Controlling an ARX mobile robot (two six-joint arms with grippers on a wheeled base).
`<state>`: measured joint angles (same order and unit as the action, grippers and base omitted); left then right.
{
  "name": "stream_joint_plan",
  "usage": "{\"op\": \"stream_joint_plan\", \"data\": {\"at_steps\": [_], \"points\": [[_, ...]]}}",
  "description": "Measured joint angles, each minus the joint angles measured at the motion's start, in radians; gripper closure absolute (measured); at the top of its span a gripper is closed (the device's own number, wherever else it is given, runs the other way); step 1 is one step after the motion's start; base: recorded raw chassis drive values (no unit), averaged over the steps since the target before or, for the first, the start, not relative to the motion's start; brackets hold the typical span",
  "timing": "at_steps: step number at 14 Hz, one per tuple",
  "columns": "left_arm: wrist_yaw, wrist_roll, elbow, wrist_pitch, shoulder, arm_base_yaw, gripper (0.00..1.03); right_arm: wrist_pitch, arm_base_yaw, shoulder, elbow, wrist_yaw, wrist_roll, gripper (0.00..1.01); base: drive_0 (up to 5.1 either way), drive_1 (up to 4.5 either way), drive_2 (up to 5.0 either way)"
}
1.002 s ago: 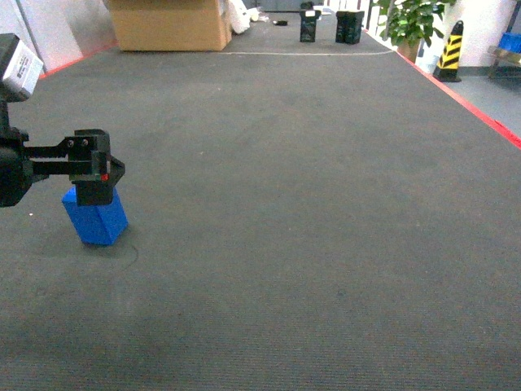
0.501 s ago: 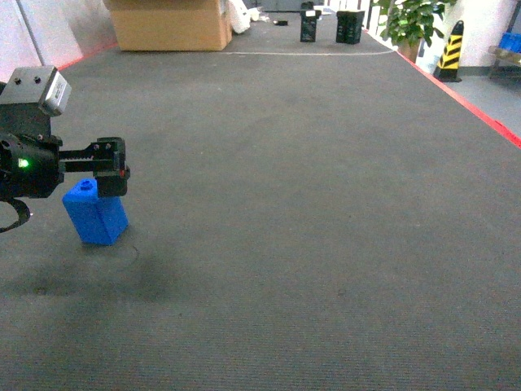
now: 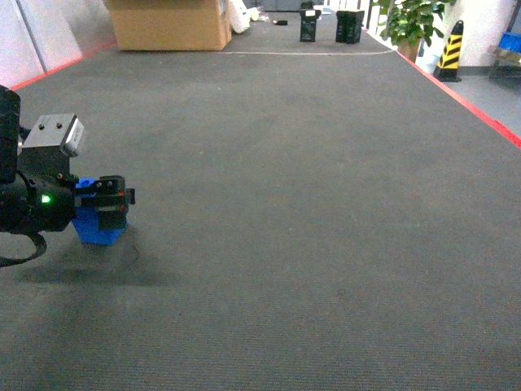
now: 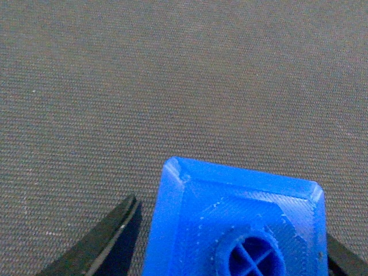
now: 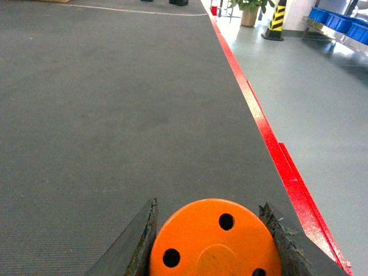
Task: Sort blue parts and orange caps into right shelf containers
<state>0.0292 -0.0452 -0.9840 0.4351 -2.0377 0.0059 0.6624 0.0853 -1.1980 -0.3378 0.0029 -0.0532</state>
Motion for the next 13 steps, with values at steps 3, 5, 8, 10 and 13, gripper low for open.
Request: {"op": "stream_joint_plan", "data": {"at_steps": [3, 5, 8, 10, 13], "points": [[-0.005, 0.0, 0.079, 0.06, 0.074, 0.005, 0.57, 0.0, 0.0, 0.0, 0.0, 0.0, 0.0, 0.57, 0.0, 0.0, 0.0], [-0.013, 0.007, 0.201, 0.151, 0.22, 0.006, 0.58, 0.0, 0.0, 0.0, 0.0, 0.0, 0.0, 0.57, 0.0, 0.0, 0.0], [0.011, -0.032, 0.547, 0.275, 0.691, 0.02, 0.58, 0.0, 0.0, 0.0, 0.0, 0.0, 0.0, 0.57, 0.0, 0.0, 0.0], [-0.008, -0.063, 0.818, 0.073, 1.211, 0.055, 0.58, -0.001, 0.0, 0.0, 0.0, 0.0, 0.0, 0.57, 0.0, 0.0, 0.0], [-0.006, -0.072, 0.795, 0.1, 1.34, 0.055, 0.58, 0.0, 0.0, 0.0, 0.0, -0.001, 0.0, 0.57, 0.0, 0.0, 0.0]]}}
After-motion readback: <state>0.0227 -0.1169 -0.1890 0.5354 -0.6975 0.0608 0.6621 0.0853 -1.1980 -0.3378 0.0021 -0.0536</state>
